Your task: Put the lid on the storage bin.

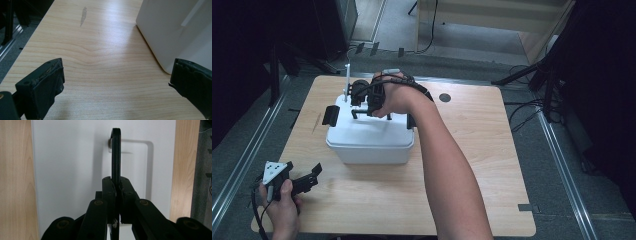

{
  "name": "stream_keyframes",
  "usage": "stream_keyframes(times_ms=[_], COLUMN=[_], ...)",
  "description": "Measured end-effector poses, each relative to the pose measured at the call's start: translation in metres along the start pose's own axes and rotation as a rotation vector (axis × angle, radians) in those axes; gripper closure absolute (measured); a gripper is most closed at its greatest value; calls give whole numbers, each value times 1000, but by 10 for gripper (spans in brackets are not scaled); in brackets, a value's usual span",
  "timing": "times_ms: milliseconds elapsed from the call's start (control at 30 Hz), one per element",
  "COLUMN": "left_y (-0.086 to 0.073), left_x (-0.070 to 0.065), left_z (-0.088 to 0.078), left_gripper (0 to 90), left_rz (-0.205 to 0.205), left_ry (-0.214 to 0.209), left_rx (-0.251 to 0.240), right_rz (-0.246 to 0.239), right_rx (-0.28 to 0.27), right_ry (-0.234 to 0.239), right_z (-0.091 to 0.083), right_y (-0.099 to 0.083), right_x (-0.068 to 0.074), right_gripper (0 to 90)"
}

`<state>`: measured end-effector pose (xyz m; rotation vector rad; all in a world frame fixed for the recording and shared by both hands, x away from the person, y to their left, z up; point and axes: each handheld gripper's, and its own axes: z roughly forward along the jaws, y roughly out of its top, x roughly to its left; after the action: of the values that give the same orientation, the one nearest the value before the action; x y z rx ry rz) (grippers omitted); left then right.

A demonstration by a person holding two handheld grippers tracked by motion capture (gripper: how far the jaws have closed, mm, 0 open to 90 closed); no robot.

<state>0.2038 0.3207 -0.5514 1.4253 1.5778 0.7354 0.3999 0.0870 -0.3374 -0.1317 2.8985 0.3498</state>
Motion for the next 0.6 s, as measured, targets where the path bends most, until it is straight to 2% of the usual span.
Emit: stream_keyframes(times_ms=[200,367,400,467,500,567,600], left_y=[0,0,0,0,0,0,0], left_x=[0,0,0,0,0,0,0], left_z=[0,0,0,0,0,0,0], left_gripper=[0,0,0,0,0,0,0], left_rz=[-3,-1,1,2,2,5,4], left_ry=[1,-1,0,-1,-2,-1,-1], left_rx=[-1,1,3,5,5,7,7], right_rz=[-6,5,15,23,43,31,37], right_rx=[13,0,0,-13,-7,1,3], right_ry=[4,6,19,34,47,12,12], right_z=[7,7,7,7,7,5,4], right_y=[4,1,0,1,1,2,3], right_x=[1,1,2,3,5,9,9], right_gripper=[853,839,789,592,504,319,246])
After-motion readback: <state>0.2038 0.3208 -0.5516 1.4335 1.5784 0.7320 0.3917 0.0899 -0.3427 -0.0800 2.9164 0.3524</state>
